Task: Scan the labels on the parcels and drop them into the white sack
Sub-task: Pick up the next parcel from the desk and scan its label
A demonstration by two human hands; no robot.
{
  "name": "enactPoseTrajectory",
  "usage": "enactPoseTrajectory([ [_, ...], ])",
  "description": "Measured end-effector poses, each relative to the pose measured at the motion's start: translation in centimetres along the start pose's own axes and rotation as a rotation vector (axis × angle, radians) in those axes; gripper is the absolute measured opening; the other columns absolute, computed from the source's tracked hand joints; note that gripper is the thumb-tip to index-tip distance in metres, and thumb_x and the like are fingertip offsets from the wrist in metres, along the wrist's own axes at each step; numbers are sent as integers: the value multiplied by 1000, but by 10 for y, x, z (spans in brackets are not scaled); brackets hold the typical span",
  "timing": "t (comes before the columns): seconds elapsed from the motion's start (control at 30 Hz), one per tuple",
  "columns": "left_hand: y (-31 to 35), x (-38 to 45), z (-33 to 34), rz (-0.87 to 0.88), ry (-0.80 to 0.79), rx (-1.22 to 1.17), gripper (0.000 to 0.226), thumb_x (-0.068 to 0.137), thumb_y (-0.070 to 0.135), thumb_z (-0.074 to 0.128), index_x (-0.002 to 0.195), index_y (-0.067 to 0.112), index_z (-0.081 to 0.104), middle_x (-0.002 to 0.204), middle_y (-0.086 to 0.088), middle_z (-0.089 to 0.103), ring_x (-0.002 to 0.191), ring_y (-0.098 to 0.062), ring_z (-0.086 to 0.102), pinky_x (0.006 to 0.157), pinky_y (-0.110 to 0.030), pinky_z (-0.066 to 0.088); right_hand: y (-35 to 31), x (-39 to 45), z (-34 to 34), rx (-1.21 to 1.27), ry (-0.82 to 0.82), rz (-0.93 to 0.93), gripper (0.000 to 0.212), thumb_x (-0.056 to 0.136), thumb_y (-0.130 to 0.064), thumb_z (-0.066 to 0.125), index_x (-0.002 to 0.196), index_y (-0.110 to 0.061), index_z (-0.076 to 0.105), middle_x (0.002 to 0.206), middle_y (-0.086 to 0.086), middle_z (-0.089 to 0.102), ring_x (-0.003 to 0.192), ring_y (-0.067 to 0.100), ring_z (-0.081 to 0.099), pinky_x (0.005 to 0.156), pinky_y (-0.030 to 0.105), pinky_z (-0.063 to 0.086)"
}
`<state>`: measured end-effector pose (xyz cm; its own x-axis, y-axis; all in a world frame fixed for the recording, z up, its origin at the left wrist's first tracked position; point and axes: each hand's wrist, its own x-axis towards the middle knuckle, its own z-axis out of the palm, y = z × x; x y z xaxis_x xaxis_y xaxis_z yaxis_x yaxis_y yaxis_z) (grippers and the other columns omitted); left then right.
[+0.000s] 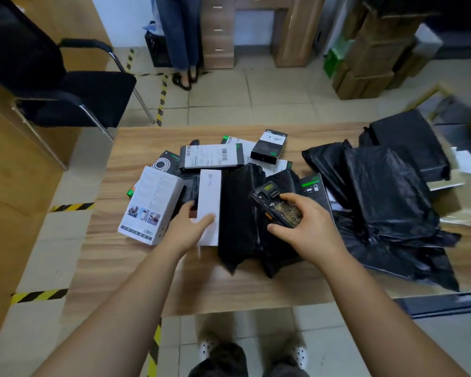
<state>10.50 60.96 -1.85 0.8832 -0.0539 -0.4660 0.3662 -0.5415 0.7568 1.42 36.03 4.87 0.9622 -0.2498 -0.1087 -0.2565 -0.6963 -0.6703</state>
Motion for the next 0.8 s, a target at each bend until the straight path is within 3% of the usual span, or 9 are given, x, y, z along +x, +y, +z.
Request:
enactPoseTrajectory([
  [0.1, 6, -5, 16, 69, 19, 141, 94, 75, 45, 81, 148, 13, 31, 143, -4, 50, 127, -26, 49, 97, -37, 43, 1, -2, -4, 10, 8, -3, 66, 73, -40, 83, 132, -37, 55, 114, -20, 48, 106, 2, 50, 94, 28, 46],
  [0.23, 7, -6, 27, 14, 149, 222, 68, 79, 27, 73, 135, 8, 40, 130, -16, 57, 116, -34, 54, 80, -33, 40, 9, -5, -9, 24, 11, -12, 65, 71, -41, 84, 131, -39, 56, 114, -19, 51, 106, 3, 52, 93, 29, 47],
  [0.4, -10, -7, 19, -57, 213, 157, 68, 68, 39, 75, 126, 11, 51, 120, -10, 65, 107, -32, 60, 80, -35, 47, 22, -5, -20, 22, -45, -51, 67, 71, -42, 83, 131, -39, 56, 117, -19, 52, 111, 6, 55, 98, 32, 47],
  [0.67, 46, -49, 9, 55, 461, -150, 54, 80, 44, 74, 120, 14, 54, 113, 1, 64, 103, -21, 62, 84, -38, 52, 23, 12, -85, 47, -81, -193, 67, 72, -43, 83, 133, -38, 56, 121, -16, 53, 109, 4, 51, 97, 29, 44],
  [0.8, 114, -79, 17, 181, 428, -419, 45, 85, 22, 76, 120, 14, 49, 118, -2, 63, 103, -19, 64, 80, -36, 55, 9, 20, -134, 120, -27, -282, 65, 71, -40, 85, 131, -37, 59, 117, -12, 58, 106, 7, 56, 93, 28, 46],
])
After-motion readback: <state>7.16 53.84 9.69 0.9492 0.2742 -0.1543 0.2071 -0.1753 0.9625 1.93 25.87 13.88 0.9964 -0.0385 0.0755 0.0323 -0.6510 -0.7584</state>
